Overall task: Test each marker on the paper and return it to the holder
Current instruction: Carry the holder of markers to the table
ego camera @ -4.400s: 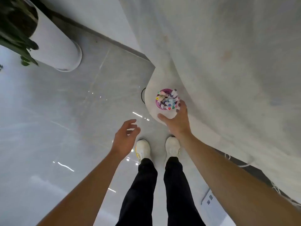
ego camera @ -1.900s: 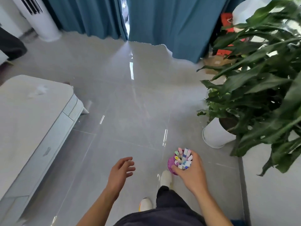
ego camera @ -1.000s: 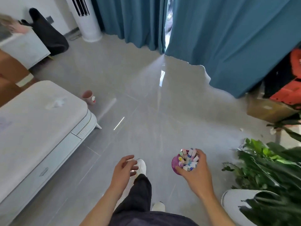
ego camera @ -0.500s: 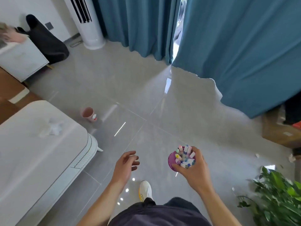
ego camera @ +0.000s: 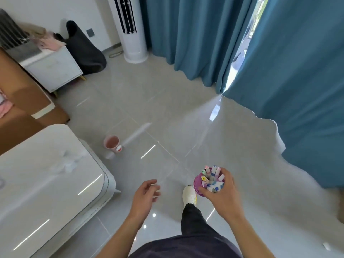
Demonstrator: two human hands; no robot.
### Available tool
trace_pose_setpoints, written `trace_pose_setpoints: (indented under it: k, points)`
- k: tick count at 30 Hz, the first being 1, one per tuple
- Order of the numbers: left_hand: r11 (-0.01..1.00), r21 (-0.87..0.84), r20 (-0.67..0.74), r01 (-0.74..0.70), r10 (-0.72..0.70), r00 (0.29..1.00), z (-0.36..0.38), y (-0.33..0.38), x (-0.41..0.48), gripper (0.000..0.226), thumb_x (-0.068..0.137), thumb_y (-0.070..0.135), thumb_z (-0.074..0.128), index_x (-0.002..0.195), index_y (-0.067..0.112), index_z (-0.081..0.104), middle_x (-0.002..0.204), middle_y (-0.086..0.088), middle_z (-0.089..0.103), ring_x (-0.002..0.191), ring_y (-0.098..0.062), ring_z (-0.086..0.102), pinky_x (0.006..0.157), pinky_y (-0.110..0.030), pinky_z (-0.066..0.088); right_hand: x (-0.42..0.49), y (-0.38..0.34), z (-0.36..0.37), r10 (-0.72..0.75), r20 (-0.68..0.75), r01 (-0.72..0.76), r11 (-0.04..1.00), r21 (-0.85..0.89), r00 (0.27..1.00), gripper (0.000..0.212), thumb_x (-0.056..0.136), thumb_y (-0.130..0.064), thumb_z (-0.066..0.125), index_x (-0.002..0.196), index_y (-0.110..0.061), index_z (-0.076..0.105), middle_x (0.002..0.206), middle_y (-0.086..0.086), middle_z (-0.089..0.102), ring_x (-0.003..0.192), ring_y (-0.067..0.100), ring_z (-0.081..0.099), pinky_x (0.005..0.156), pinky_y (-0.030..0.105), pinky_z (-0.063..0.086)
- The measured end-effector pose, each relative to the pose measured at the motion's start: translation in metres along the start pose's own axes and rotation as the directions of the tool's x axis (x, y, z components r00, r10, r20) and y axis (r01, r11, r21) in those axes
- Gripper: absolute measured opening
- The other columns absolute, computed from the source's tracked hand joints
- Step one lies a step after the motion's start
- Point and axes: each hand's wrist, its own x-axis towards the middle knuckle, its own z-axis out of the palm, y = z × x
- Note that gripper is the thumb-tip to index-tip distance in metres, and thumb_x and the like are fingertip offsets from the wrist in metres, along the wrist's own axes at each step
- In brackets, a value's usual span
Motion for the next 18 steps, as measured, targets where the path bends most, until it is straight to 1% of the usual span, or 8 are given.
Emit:
trace_pose_setpoints:
  k: [2, 3, 6, 7, 9, 13, 16, 18]
  points:
    - [1.0, -0.011, -0.028, 0.005, -0.006, 1.0, 0.015, 0.021, 0.025, 0.018, 0.098, 0.021, 0.059, 0.114, 0.023, 0.066, 0.106, -0.006, 0.071, 0.094, -0.022, 0.071, 0.09, -0.037, 0.058, 0.044, -0.01, -0.004, -0.023, 0.04, 0.024, 0.999, -0.022, 0.999, 0.063, 0.069, -0.037, 0.093, 0.11, -0.049, 0.046, 0.109, -0.02, 0.06, 0.091, -0.004, 0.063, 0.067, 0.014, 0.045]
    - [1.0, -0.026, -0.046, 0.009, -0.01, 0.999, 0.023, 0.034, 0.036, 0.018, 0.097, 0.021, 0.06, 0.114, 0.022, 0.066, 0.105, -0.006, 0.072, 0.093, -0.022, 0.071, 0.09, -0.037, 0.058, 0.065, -0.015, -0.007, -0.037, 0.054, 0.038, 0.999, -0.032, 0.998, 0.066, 0.069, -0.037, 0.093, 0.114, -0.047, 0.046, 0.111, -0.02, 0.06, 0.092, -0.003, 0.063, 0.068, 0.014, 0.046]
    - [0.997, -0.074, -0.092, 0.019, -0.025, 0.995, 0.043, 0.068, 0.068, 0.019, 0.095, 0.019, 0.061, 0.113, 0.02, 0.066, 0.102, -0.008, 0.072, 0.09, -0.022, 0.072, 0.086, -0.036, 0.059, 0.125, -0.026, -0.012, -0.071, 0.102, 0.078, 0.995, -0.061, 0.992, 0.07, 0.066, -0.043, 0.094, 0.121, -0.041, 0.049, 0.114, -0.015, 0.062, 0.096, 0.004, 0.066, 0.077, 0.026, 0.056]
    - [0.995, -0.1, -0.111, 0.02, -0.031, 0.993, 0.048, 0.078, 0.078, 0.019, 0.094, 0.019, 0.061, 0.113, 0.019, 0.067, 0.102, -0.009, 0.072, 0.09, -0.023, 0.072, 0.085, -0.036, 0.059, 0.143, -0.03, -0.013, -0.083, 0.119, 0.092, 0.993, -0.07, 0.989, 0.072, 0.066, -0.044, 0.094, 0.122, -0.04, 0.049, 0.115, -0.014, 0.062, 0.097, 0.005, 0.067, 0.078, 0.029, 0.057]
    - [0.989, -0.145, -0.146, 0.024, -0.045, 0.988, 0.057, 0.095, 0.097, 0.02, 0.092, 0.021, 0.062, 0.112, 0.018, 0.067, 0.101, -0.01, 0.072, 0.09, -0.024, 0.072, 0.084, -0.036, 0.059, 0.175, -0.042, -0.013, -0.105, 0.15, 0.12, 0.988, -0.094, 0.983, 0.076, 0.067, -0.045, 0.094, 0.126, -0.039, 0.048, 0.117, -0.012, 0.06, 0.099, 0.007, 0.066, 0.077, 0.026, 0.055]
    - [0.978, -0.203, -0.196, 0.044, -0.084, 0.977, 0.065, 0.12, 0.13, 0.019, 0.094, 0.01, 0.06, 0.112, 0.013, 0.065, 0.103, -0.015, 0.071, 0.09, -0.027, 0.07, 0.083, -0.037, 0.057, 0.231, -0.067, -0.006, -0.12, 0.2, 0.141, 0.985, -0.098, 0.972, 0.081, 0.068, -0.038, 0.094, 0.135, -0.032, 0.049, 0.12, -0.011, 0.06, 0.1, 0.002, 0.063, 0.074, 0.015, 0.048]
    - [0.969, -0.243, -0.226, 0.051, -0.108, 0.968, 0.062, 0.14, 0.157, 0.025, 0.087, 0.02, 0.066, 0.111, 0.014, 0.066, 0.102, -0.015, 0.071, 0.09, -0.027, 0.07, 0.085, -0.041, 0.056, 0.269, -0.086, 0.008, -0.135, 0.226, 0.163, 0.981, -0.109, 0.965, 0.081, 0.068, -0.04, 0.093, 0.136, -0.032, 0.049, 0.122, -0.012, 0.061, 0.1, 0.006, 0.065, 0.076, 0.018, 0.051]
    - [0.965, -0.254, -0.246, 0.066, -0.13, 0.96, 0.055, 0.151, 0.179, 0.021, 0.09, 0.018, 0.066, 0.111, 0.015, 0.067, 0.101, -0.013, 0.071, 0.09, -0.027, 0.071, 0.086, -0.041, 0.057, 0.294, -0.097, 0.02, -0.13, 0.241, 0.164, 0.978, -0.13, 0.962, 0.082, 0.07, -0.039, 0.093, 0.137, -0.029, 0.047, 0.123, -0.009, 0.059, 0.102, 0.011, 0.064, 0.077, 0.018, 0.049]
